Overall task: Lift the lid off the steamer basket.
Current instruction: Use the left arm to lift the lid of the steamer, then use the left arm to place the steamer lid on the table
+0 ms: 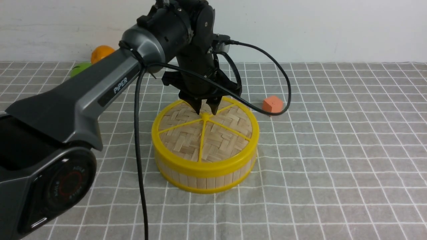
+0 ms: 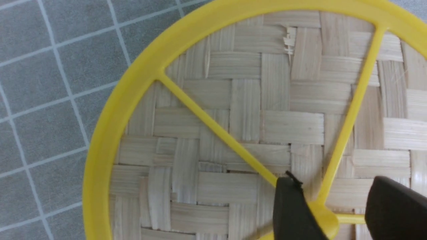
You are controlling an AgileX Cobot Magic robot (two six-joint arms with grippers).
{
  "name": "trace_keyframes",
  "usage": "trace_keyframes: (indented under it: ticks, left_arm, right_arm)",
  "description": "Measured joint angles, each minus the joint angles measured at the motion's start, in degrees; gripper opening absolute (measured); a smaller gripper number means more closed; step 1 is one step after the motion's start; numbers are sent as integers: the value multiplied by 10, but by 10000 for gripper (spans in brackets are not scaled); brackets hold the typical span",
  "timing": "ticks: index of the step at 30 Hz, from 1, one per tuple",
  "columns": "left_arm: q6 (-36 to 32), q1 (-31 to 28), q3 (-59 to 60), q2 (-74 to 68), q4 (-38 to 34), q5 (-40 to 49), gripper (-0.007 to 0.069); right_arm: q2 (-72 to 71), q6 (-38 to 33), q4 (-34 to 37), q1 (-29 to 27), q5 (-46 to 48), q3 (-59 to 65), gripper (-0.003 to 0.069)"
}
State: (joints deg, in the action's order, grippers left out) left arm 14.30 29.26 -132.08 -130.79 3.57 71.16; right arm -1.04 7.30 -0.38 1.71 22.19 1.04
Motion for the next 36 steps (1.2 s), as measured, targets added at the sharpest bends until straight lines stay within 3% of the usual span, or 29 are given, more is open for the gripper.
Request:
trace_keyframes:
  ticks: [13,20,36]
  left_arm:
    - [1,0,29,7,5,0,295]
    - [-7,0,29,5,4,0,111]
    - [-24,-1,7,75,37,1,110]
  right_arm:
    - [0,0,0,0,0,0,242]
    - [0,0,0,0,0,0,242]
    - [0,0,0,0,0,0,242]
